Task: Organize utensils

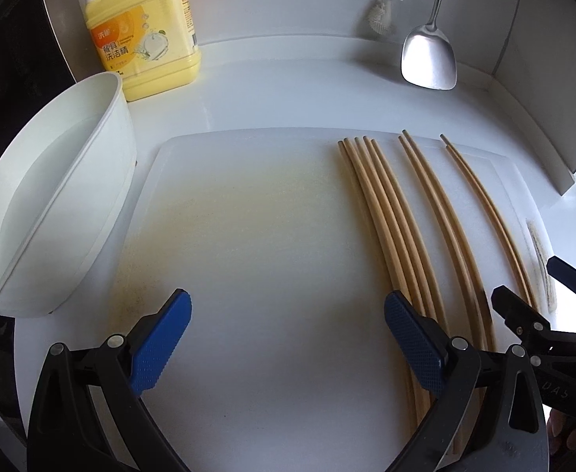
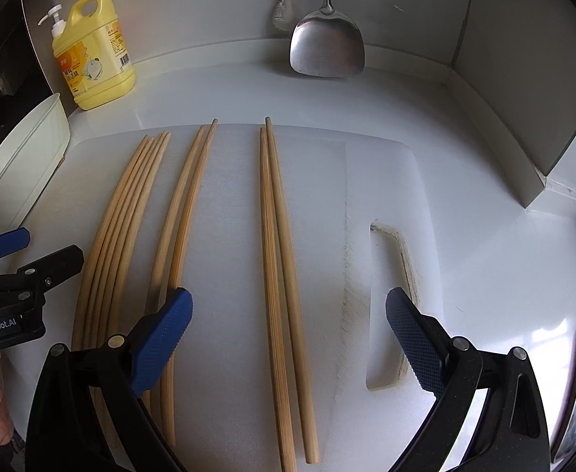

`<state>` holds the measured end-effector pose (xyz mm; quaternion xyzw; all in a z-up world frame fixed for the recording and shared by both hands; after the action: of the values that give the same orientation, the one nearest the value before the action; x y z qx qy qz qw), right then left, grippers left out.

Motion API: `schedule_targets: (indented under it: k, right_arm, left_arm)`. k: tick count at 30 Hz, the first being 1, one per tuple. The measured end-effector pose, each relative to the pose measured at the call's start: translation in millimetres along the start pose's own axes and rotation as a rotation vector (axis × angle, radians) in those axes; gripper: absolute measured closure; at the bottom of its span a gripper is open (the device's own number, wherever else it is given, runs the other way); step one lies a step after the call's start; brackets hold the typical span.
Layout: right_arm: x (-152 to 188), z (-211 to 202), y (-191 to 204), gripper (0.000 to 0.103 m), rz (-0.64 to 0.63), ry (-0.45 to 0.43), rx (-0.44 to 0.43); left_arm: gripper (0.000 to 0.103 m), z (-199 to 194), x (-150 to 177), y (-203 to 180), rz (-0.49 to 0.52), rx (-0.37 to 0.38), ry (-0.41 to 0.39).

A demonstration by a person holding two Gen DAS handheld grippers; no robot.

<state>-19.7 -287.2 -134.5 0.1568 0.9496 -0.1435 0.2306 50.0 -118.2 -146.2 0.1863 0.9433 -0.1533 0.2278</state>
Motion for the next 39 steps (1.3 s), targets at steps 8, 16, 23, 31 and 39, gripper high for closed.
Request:
schedule_targets:
  k: [8, 16, 23, 31, 39]
  right_arm:
    - [0, -1, -1, 0.009, 0.01, 0.0, 0.002]
    - [3, -4, -5, 0.009, 0.019, -0.001, 0.004]
    - [0, -3, -6, 0.009, 0.028, -0.005, 0.006]
    - [0, -2, -10, 0.009, 0.033, 0.002, 0.017]
    - [1, -3, -15, 0.009, 0.046, 0.0, 0.012]
  left_arm:
    - [0.006, -8, -3, 1, -0.028, 0.051, -0.038]
    - [0.006, 1, -2, -6, 0.006, 0.026, -0.022]
    - [0.006, -4, 1, 17, -0.064, 0.021, -0.031]
    - [0.006, 0, -3, -8, -0.005, 0.055, -0.029]
    - [0.006, 6, -1, 0, -0.019, 0.029, -0.005]
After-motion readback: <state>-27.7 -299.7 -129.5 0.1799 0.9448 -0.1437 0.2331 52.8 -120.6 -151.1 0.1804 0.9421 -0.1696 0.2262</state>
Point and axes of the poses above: each gripper's, at about its wrist camera, not at the fingertips, and z roughly the way its jaws point, y to its left, x to its underside, the point moved 3 cm from there along z, roughly the way its jaws point, and after that the axes turned 15 degrees about x, right-handed, at the moved point
